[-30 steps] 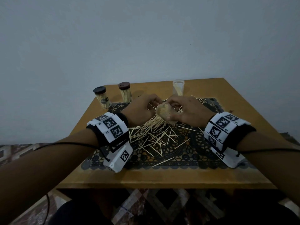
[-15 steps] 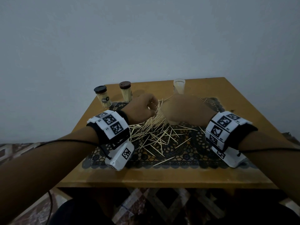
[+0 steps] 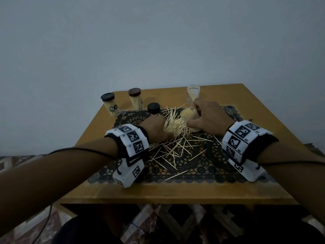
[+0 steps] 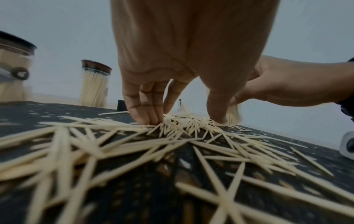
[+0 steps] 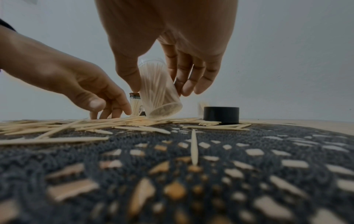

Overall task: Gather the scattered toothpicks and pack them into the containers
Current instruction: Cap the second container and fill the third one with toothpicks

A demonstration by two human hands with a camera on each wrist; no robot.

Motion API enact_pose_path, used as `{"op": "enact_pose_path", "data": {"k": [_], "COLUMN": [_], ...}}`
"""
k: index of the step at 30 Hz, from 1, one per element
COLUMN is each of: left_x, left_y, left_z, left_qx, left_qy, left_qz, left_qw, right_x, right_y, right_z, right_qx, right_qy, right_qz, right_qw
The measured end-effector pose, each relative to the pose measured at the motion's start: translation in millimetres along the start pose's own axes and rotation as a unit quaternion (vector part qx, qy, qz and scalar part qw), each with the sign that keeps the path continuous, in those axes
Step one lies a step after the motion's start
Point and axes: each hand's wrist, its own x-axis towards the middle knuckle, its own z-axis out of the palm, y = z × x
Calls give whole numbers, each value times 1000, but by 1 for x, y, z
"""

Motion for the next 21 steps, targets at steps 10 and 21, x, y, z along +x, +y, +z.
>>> {"op": "enact_pose_path", "data": {"k": [10, 21], "left_x": [23, 23], "left_y": [21, 33], "left_z": [1, -3], "left_qx": [3, -13], "left_qy": [34, 81], "left_qz": [-9, 12], "left_qw": [999, 997], "right_x": [1, 0], "right_y": [4, 3], "right_z": [2, -1], "right_qx": [-27, -32], "right_qy": [11, 1], "right_qz": [15, 19], "right_qw": [999, 999]}}
